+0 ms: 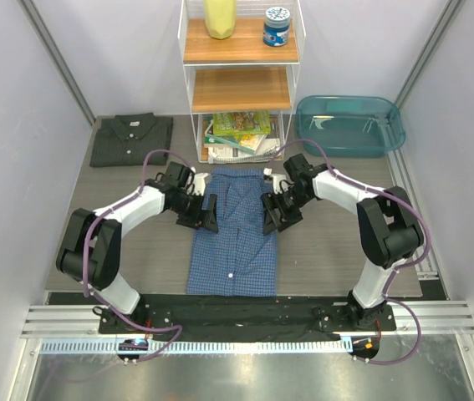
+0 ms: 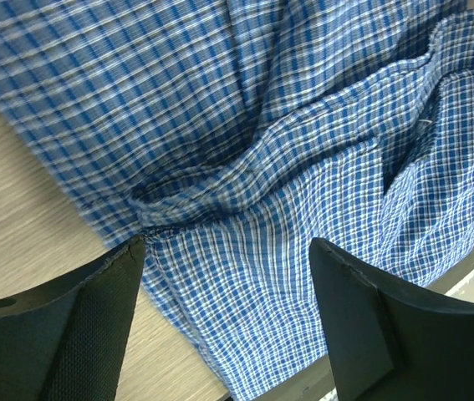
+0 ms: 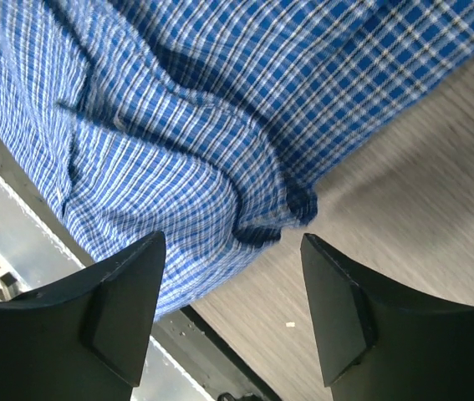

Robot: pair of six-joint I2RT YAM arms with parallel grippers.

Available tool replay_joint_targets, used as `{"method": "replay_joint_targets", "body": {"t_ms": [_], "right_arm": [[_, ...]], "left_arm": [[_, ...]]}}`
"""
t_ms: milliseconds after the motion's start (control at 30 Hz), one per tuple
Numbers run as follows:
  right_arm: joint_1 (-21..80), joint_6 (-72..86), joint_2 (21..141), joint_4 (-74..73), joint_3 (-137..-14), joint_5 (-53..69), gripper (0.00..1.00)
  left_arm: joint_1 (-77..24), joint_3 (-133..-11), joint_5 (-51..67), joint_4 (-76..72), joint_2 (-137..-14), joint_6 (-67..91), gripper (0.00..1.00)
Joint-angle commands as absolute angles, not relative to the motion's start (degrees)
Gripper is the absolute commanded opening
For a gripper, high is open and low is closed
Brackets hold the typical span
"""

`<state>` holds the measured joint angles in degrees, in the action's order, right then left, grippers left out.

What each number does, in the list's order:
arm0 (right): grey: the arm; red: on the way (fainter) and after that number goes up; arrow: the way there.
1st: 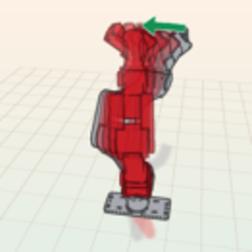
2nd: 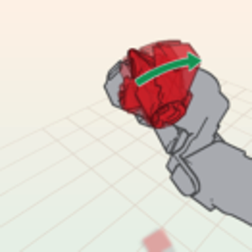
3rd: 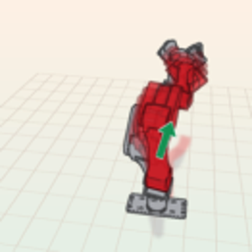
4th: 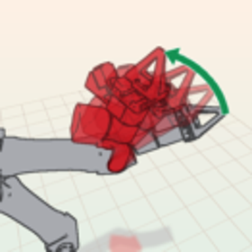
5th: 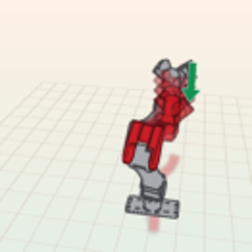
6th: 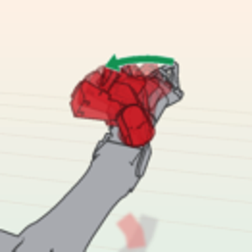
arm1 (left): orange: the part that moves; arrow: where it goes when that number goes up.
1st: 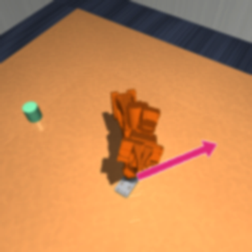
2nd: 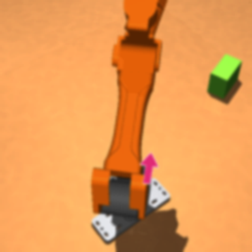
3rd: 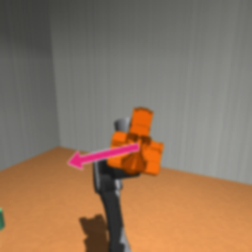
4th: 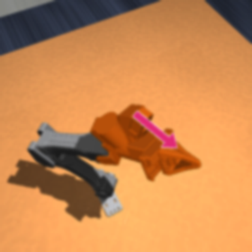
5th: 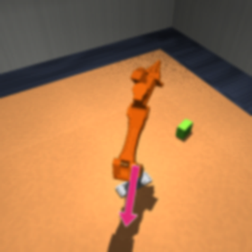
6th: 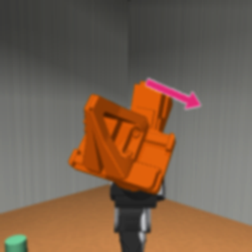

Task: Fold and stack the long sleeve shirts
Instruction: Fold the shirt

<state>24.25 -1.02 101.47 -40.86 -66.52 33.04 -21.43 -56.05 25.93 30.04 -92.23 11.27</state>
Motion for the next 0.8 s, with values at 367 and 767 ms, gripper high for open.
{"method": "replay_joint_targets", "body": {"t_ms": [367, 767], "right_arm": [[25.40, 1.41, 103.19, -35.69, -68.64, 40.43, 0.31], [27.51, 0.97, 95.37, -24.88, -64.78, 45.96, 0.01]], "left_arm": [[-23.64, -58.27, 27.24, 29.35, -92.20, 9.76, 0.42], [-23.29, -58.45, 26.46, 37.79, -80.69, 5.81, 0.00]]}}
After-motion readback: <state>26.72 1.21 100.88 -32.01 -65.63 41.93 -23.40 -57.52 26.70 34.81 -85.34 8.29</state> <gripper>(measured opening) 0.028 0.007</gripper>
